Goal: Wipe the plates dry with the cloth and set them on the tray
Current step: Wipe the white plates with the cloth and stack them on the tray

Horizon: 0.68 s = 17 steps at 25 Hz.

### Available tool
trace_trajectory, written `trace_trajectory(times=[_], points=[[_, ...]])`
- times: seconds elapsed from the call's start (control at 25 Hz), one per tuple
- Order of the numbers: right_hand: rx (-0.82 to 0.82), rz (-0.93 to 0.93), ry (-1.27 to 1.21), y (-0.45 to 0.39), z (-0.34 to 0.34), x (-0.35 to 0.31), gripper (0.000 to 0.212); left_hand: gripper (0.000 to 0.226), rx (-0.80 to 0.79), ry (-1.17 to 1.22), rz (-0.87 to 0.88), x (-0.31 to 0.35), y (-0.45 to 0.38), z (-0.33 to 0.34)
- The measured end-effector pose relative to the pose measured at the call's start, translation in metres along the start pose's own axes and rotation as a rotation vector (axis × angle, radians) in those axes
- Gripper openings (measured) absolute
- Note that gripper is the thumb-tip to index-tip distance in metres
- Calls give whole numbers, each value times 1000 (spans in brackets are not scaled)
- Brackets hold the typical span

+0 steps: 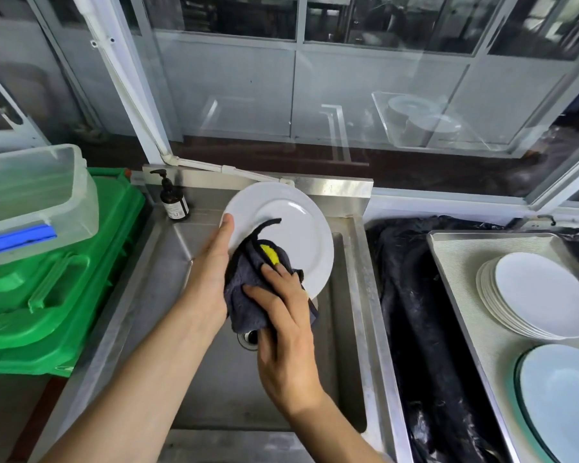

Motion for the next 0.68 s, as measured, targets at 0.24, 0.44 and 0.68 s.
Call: trace_trajectory(times=[0.24, 0.44, 0.68], points=[[172, 300, -61, 20, -11, 23, 35, 50, 3, 145, 148, 18, -5, 5], [305, 703, -172, -27, -29, 53, 39, 48, -41, 56, 126, 20, 2, -7], [78, 345, 49, -90, -42, 49, 45, 45, -73, -79, 99, 0, 6, -6]])
Point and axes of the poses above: each hand's wrist, its own y-axis away from the middle knuckle, its own z-axis out of the palm, x = y × z, the point moved 3 cm from there along -y, towards the middle knuckle, and after that the axes turned 13 degrees about y, right-handed, at the moved point
